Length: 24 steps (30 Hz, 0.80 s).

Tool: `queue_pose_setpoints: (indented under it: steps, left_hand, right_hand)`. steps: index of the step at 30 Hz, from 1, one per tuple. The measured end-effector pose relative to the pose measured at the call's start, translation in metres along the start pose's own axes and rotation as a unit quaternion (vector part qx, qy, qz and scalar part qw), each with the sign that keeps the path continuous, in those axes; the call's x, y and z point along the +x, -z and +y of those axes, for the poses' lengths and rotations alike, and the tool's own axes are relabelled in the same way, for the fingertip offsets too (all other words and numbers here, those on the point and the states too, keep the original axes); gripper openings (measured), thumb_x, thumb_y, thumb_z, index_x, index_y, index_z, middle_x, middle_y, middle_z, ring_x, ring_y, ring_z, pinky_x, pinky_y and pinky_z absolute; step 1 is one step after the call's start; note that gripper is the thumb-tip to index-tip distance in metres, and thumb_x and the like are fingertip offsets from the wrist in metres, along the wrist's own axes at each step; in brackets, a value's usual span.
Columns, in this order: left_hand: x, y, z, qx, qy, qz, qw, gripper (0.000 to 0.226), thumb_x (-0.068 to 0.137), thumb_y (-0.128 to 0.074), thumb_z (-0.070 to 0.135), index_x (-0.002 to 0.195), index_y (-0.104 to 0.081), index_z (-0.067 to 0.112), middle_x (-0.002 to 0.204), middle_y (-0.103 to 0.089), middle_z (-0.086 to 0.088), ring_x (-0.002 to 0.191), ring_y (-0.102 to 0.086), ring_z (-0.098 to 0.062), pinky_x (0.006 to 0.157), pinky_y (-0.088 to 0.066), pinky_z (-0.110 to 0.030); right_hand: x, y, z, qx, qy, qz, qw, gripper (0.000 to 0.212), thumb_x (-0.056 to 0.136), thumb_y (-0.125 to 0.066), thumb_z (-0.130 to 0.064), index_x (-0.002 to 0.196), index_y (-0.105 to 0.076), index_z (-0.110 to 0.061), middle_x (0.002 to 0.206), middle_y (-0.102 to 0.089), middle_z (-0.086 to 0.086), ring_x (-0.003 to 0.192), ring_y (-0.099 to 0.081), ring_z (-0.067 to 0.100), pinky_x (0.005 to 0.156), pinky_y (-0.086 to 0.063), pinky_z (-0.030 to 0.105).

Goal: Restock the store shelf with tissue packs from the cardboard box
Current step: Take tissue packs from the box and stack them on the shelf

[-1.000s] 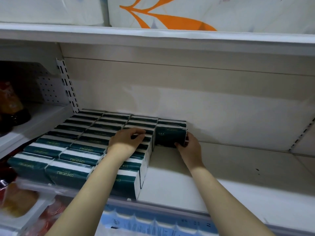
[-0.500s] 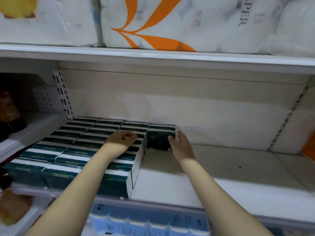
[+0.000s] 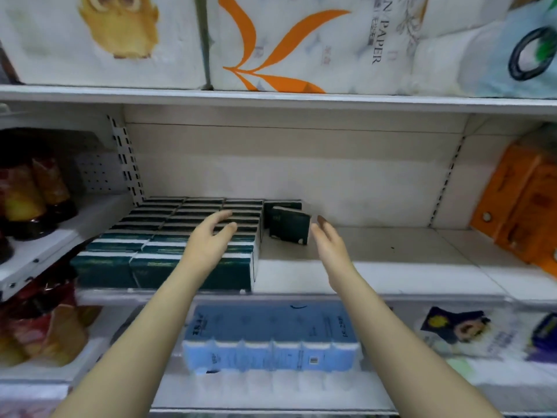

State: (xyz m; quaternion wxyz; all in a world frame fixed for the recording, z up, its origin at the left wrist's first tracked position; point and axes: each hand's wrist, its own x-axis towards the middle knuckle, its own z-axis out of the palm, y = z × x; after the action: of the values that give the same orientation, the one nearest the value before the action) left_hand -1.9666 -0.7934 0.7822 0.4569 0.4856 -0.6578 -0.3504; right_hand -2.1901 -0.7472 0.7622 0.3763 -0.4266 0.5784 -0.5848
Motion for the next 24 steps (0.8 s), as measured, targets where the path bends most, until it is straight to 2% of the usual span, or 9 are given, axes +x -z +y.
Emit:
queue_pose_setpoints:
  steps: [2,5,9,13,17,18,20,22,24]
  left_hand:
    - [-0.01,0.003,0.002,0.008,0.005,-0.016,1.0,0.036,0.098,-0.054,0.029,0.134,-0.055,0.025,0.132,-0.053,0.011,0.12,-0.047,-0.008,0.098,-0.036,-0.026]
    - [-0.016,0.004,0.004,0.006,0.002,-0.021,1.0,0.035,0.098,-0.054,0.028,0.133,-0.057,0.024,0.132,-0.055,0.01,0.124,-0.047,-0.009,0.099,-0.036,-0.026]
    - [-0.013,0.0,0.0,0.01,0.008,-0.025,1.0,0.036,0.097,-0.054,0.026,0.133,-0.057,0.025,0.135,-0.054,0.009,0.126,-0.047,-0.009,0.102,-0.036,-0.027]
    - [0.001,-0.012,-0.003,0.025,0.014,-0.02,0.999,0.035,0.097,-0.054,0.025,0.132,-0.055,0.027,0.13,-0.053,0.013,0.118,-0.046,-0.005,0.099,-0.038,-0.027]
    - [0.032,-0.029,-0.007,0.06,0.021,-0.004,0.998,0.032,0.098,-0.051,0.021,0.128,-0.057,0.03,0.108,-0.06,0.004,0.085,-0.055,-0.011,0.072,-0.044,-0.024]
    - [0.042,-0.032,-0.009,0.079,0.021,-0.003,0.997,0.033,0.098,-0.051,0.02,0.128,-0.057,0.032,0.109,-0.061,0.002,0.085,-0.056,-0.014,0.072,-0.047,-0.025]
    - [0.06,-0.039,-0.012,0.108,0.023,-0.001,0.994,0.036,0.097,-0.05,0.017,0.13,-0.056,0.031,0.119,-0.058,0.002,0.097,-0.057,-0.018,0.083,-0.048,-0.027]
    - [0.074,-0.047,-0.015,0.107,0.029,0.004,0.994,0.037,0.097,-0.051,0.013,0.131,-0.056,0.025,0.128,-0.053,0.001,0.113,-0.054,-0.019,0.092,-0.041,-0.021]
    - [0.086,-0.054,-0.02,0.113,0.037,0.004,0.993,0.037,0.097,-0.051,0.011,0.132,-0.056,0.022,0.136,-0.052,-0.001,0.122,-0.051,-0.019,0.095,-0.036,-0.017]
  right_hand:
    - [-0.01,0.0,0.004,-0.003,-0.003,-0.005,1.0,0.052,0.103,-0.044,-0.032,0.152,-0.03,-0.02,0.156,-0.032,-0.009,0.126,-0.036,0.0,0.1,-0.027,0.019]
    - [-0.015,0.001,0.009,-0.023,-0.008,-0.01,1.0,0.054,0.103,-0.046,-0.034,0.152,-0.029,-0.02,0.157,-0.031,-0.007,0.14,-0.032,0.009,0.102,-0.026,0.022]
    - [-0.006,0.002,0.015,-0.038,-0.024,-0.014,0.999,0.057,0.102,-0.048,-0.033,0.153,-0.027,-0.018,0.156,-0.032,-0.004,0.142,-0.032,0.014,0.102,-0.027,0.024]
    - [0.018,0.003,0.024,-0.07,-0.018,-0.028,0.997,0.056,0.101,-0.051,-0.027,0.151,-0.028,-0.021,0.134,-0.046,-0.01,0.119,-0.043,0.008,0.097,-0.033,0.024]
    - [0.062,0.004,0.037,-0.135,-0.024,-0.012,0.99,0.079,0.095,-0.062,-0.023,0.155,-0.011,-0.032,0.154,-0.033,0.001,0.135,-0.042,0.025,0.105,-0.039,0.032]
    - [0.074,0.004,0.039,-0.146,-0.023,-0.009,0.989,0.082,0.093,-0.064,-0.022,0.154,-0.011,-0.034,0.156,-0.03,0.003,0.137,-0.04,0.027,0.108,-0.039,0.036]
    - [0.098,0.003,0.045,-0.165,-0.017,-0.009,0.986,0.083,0.091,-0.067,-0.018,0.154,-0.015,-0.031,0.156,-0.03,0.005,0.138,-0.038,0.028,0.111,-0.038,0.041]
    - [0.118,0.003,0.049,-0.186,-0.016,-0.009,0.982,0.073,0.091,-0.066,-0.017,0.151,-0.026,-0.022,0.15,-0.039,0.003,0.129,-0.047,0.026,0.105,-0.044,0.038]
    - [0.132,0.001,0.054,-0.211,-0.021,-0.011,0.977,0.044,0.092,-0.065,-0.02,0.131,-0.044,-0.011,0.127,-0.054,0.003,0.094,-0.059,0.017,0.074,-0.05,0.024]
